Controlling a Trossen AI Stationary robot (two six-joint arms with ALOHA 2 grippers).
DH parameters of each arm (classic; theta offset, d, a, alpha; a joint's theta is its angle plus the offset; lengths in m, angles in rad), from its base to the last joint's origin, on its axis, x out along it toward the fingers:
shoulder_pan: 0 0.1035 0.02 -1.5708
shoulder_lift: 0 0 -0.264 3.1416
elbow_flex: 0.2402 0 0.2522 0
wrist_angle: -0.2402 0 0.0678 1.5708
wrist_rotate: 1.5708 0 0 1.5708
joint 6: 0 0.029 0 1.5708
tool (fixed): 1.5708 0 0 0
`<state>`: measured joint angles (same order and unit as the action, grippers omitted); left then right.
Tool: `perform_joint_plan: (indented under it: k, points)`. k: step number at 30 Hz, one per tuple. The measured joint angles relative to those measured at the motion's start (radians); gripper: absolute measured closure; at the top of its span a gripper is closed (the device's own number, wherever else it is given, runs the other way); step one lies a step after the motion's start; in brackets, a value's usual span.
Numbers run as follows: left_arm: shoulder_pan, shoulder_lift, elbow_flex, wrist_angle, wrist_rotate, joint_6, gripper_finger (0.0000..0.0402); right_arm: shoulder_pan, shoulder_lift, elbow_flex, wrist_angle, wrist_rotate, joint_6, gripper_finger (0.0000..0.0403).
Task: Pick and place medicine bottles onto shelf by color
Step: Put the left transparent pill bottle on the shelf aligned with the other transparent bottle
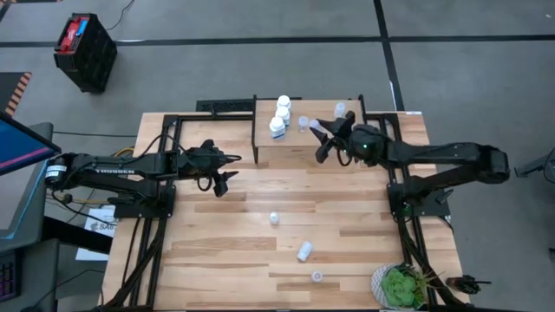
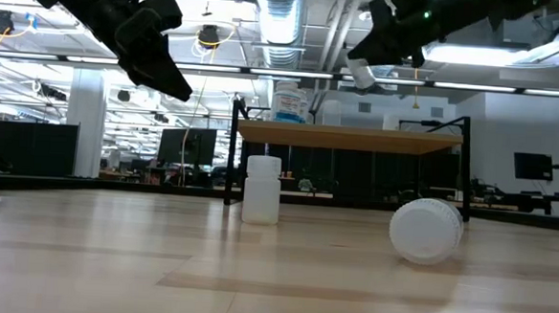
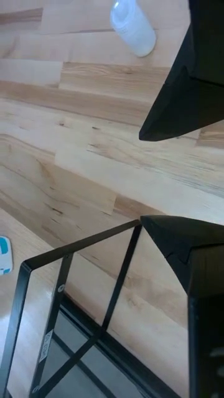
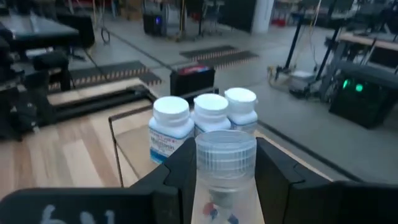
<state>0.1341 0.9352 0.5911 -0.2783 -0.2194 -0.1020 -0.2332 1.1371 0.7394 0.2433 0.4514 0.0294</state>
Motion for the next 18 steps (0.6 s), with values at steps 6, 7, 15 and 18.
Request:
perform_joint_plan:
  k: [6,7,15,18]
  points:
    - [0.0,0.0,0.0,0.0,-0.002,0.008,0.0207,-0.003,0.085,-0.053,0.166,0.004,0.005,0.0264]
    - [0.0,0.0,0.0,0.001,-0.002,0.009,0.0207,-0.003,0.103,-0.053,0.171,0.011,0.011,0.0264]
    - [0.0,0.0,0.0,0.004,-0.002,0.008,0.0207,-0.004,0.226,-0.054,0.313,0.057,-0.005,0.0265]
    - [0.0,0.0,0.0,0.004,-0.002,0.008,0.0207,-0.004,0.258,-0.053,0.352,0.103,-0.012,0.0264]
